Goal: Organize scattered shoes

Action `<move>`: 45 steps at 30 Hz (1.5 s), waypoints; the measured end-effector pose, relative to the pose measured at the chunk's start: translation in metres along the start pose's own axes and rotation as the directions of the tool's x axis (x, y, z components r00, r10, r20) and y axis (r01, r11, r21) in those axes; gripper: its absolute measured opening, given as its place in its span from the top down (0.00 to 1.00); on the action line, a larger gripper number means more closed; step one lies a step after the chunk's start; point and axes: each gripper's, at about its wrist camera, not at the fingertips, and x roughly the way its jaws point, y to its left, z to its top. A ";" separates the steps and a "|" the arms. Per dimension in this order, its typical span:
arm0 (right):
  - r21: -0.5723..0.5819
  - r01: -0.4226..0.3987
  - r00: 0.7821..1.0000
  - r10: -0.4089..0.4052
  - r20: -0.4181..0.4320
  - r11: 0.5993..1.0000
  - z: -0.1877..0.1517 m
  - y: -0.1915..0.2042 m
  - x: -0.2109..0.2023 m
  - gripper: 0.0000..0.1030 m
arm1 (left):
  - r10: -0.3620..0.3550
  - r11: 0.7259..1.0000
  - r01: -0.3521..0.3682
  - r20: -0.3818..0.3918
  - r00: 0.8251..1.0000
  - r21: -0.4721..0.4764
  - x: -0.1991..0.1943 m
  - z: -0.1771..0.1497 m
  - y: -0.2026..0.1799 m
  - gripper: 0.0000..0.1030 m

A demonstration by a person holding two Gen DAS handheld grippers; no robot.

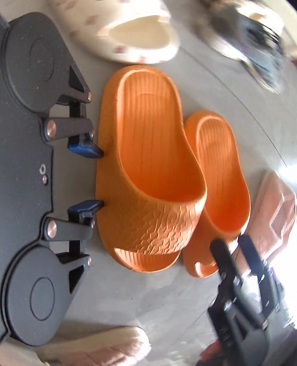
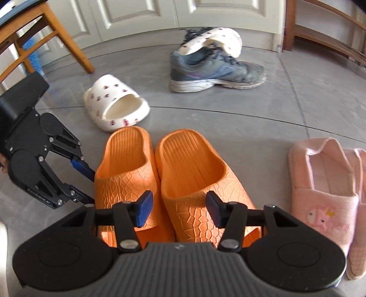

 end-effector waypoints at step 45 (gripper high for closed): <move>0.050 -0.079 0.989 0.071 0.133 0.996 0.051 0.037 0.010 0.31 | 0.062 0.954 0.004 0.210 0.976 -0.301 -0.090 -0.050 0.120 0.86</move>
